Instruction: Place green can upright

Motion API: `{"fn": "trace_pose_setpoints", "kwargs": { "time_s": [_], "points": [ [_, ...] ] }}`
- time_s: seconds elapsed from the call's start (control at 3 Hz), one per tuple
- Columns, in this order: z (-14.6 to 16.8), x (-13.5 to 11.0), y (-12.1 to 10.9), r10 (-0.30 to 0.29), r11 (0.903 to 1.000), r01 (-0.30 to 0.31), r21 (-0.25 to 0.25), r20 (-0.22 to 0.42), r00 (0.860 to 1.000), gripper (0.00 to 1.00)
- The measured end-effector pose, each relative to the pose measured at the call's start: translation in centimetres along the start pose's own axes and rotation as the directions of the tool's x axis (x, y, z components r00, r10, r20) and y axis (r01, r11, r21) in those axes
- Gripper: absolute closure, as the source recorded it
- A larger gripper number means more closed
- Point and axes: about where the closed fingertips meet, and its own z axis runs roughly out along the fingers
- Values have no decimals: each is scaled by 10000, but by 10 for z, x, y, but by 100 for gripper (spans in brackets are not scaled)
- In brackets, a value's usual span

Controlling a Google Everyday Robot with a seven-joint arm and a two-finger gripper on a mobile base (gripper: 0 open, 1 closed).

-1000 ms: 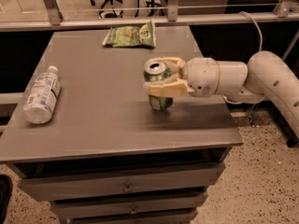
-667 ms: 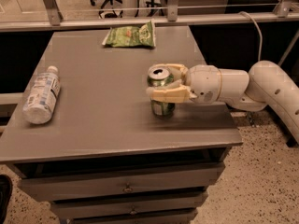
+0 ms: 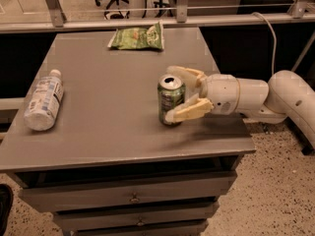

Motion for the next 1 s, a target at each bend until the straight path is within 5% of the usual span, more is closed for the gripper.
{"fn": "trace_pose_setpoints", "kwargs": {
  "time_s": [0.33, 1.0],
  "points": [
    [-6, 0, 1, -47, 10000, 47, 50, -80, 10000, 0],
    [-41, -14, 0, -530, 9985, 543, 66, -1300, 9901, 0]
  ]
}}
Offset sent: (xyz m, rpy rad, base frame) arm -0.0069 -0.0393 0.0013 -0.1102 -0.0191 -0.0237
